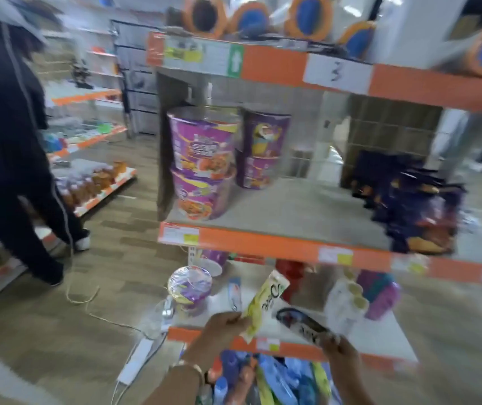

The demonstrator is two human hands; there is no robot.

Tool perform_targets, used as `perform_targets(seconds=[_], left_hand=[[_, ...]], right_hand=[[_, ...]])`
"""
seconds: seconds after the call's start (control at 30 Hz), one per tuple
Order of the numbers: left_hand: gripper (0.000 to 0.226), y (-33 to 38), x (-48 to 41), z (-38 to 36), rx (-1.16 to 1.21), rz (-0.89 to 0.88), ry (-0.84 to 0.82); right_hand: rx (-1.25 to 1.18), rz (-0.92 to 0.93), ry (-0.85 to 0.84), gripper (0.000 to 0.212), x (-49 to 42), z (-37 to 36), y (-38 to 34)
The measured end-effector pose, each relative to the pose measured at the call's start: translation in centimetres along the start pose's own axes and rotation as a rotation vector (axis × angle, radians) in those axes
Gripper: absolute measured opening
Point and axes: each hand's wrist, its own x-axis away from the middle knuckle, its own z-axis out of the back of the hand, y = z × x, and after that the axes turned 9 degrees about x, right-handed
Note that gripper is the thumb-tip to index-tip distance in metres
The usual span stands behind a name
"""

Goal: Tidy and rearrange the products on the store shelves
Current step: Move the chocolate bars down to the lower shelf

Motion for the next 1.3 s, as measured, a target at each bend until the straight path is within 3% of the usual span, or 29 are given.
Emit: perform_targets(seconds=[0.1,0.2,0.33,0.5,0.77,0.93,1.0,1.07,1.2,1.3], left_hand=[[0.021,3.8,1.8,-2.1,-0.034,-0.031,-0.201],[0.023,7.6,2.4,-4.3,-0.14,-0.125,-0.296],[0.026,12.8,3.1,-8.0,-0.276,-0.278,-0.39],[0.021,18.3,2.8,-14.7,-0.301,-0.456,-0.321],[0.025,22.8,1.1,-25.8,-0.34,-0.592,-0.232],[0.028,23.6,-0.3,-31.4,-0.363,-0.566,-0.154],[0.031,23.7,-0.7,-33.1,-0.341,-0.54,-0.139],[0.032,23.8,-1.2,-34.4,-0.333,-0.517,-0.124],[0.037,24.4,-1.9,-35.7,-0.427,-0.495,-0.09],[0.041,25.1,-3.2,-36.3,-0.506,-0.483,-0.083]], right_hand=[[-0.019,-0.007,0.045,0.029,1.0,5.5,-1.8],[-0.084,0.046,0.122,0.023,1.1,11.5,-3.0],[-0.25,0.008,0.239,0.043,0.2,19.0,-2.9],[-0.31,-0.033,0.384,0.04,-1.1,26.5,-1.6],[-0.273,-0.069,0.529,0.04,-5.4,36.4,0.7],[-0.189,-0.08,0.523,0.033,-8.5,41.2,1.4],[-0.25,-0.044,0.482,0.016,-9.6,42.6,1.0],[-0.286,-0.027,0.479,0.024,-10.7,43.7,0.8],[-0.29,-0.009,0.466,0.013,-13.5,44.2,0.6],[-0.287,0.001,0.443,0.019,-16.4,43.7,-0.2]])
